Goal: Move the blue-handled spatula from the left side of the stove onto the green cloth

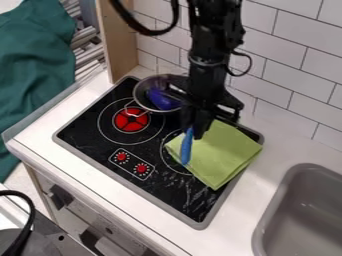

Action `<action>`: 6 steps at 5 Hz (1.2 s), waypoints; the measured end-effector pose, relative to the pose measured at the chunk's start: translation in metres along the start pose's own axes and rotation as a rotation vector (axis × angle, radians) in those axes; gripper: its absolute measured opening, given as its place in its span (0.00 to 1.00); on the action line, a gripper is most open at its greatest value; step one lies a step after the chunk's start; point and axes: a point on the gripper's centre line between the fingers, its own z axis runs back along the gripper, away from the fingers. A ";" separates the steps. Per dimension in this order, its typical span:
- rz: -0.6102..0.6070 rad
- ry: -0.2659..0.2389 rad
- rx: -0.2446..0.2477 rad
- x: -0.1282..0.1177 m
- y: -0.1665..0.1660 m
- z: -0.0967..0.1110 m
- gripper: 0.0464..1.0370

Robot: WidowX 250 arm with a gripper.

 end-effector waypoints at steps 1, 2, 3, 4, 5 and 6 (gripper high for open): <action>-0.078 0.007 -0.001 0.020 -0.007 -0.015 0.04; -0.118 0.026 0.004 0.032 -0.009 -0.026 0.04; -0.136 -0.008 -0.004 0.036 -0.010 -0.029 0.07; -0.126 0.002 -0.021 0.028 -0.008 -0.036 0.26; -0.124 0.016 -0.032 0.020 -0.002 -0.040 0.56; -0.103 -0.039 -0.032 0.019 0.003 -0.019 0.87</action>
